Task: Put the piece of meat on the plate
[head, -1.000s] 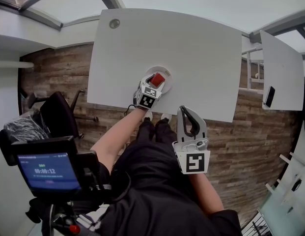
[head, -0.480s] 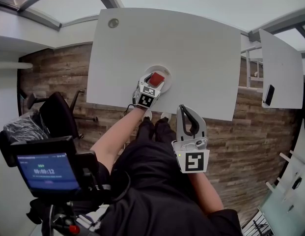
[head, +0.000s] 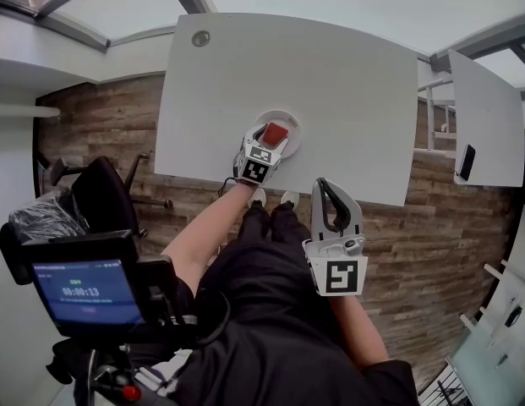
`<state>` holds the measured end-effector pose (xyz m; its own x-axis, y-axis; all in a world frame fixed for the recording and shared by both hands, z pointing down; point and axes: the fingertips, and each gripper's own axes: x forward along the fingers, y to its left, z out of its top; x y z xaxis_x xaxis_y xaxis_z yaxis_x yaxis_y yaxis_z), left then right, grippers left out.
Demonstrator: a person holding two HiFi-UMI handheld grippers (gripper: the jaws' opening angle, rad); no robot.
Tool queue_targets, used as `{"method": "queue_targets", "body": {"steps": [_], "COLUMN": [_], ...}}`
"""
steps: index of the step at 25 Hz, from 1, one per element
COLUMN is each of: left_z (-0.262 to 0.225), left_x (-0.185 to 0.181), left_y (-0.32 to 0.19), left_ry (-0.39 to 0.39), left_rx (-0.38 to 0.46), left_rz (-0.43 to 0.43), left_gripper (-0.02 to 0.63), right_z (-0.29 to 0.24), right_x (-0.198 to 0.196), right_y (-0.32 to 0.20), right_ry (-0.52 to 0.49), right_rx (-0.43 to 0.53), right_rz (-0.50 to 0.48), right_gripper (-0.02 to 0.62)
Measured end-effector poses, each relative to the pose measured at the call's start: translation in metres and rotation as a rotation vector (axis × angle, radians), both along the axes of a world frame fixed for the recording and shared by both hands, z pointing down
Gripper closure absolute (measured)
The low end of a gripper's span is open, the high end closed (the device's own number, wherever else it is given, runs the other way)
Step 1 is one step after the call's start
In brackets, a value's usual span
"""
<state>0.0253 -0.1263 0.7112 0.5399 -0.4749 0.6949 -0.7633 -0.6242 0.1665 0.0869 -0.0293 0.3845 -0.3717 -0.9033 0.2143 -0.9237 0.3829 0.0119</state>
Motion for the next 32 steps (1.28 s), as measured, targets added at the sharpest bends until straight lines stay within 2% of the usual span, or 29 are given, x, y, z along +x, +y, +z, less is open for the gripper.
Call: {"method": "queue_targets", "body": {"steps": [9,15,24,29,32], "left_z": [-0.017,-0.040,-0.058,-0.080,-0.099], "left_x": [-0.008,-0.033,-0.047,-0.044,-0.038], "left_y": [0.008,0.033,0.049,0.053,0.056], "left_ry": [0.009,0.036,0.057,0.142,0.180], "left_rx": [0.024,0.056,0.077,0.083,0.114], "left_rz": [-0.010,-0.049,-0.082,-0.127,-0.136], "left_gripper": [0.342,0.342,0.342,0.342,0.342], "right_z": [-0.006,-0.022,-0.017,-0.010,-0.009], "right_x": [-0.017,-0.038,-0.040,-0.036,-0.029], "right_y": [0.012,0.034,0.030,0.020,0.012], "right_ry": [0.009,0.003,-0.023,-0.047,-0.053], "right_rx": [0.032,0.054,0.032,0.024,0.030], "right_rz": [-0.031,-0.031,-0.051,-0.054,-0.050], "right_gripper": [0.587,0.588,0.588,0.588,0.588]}}
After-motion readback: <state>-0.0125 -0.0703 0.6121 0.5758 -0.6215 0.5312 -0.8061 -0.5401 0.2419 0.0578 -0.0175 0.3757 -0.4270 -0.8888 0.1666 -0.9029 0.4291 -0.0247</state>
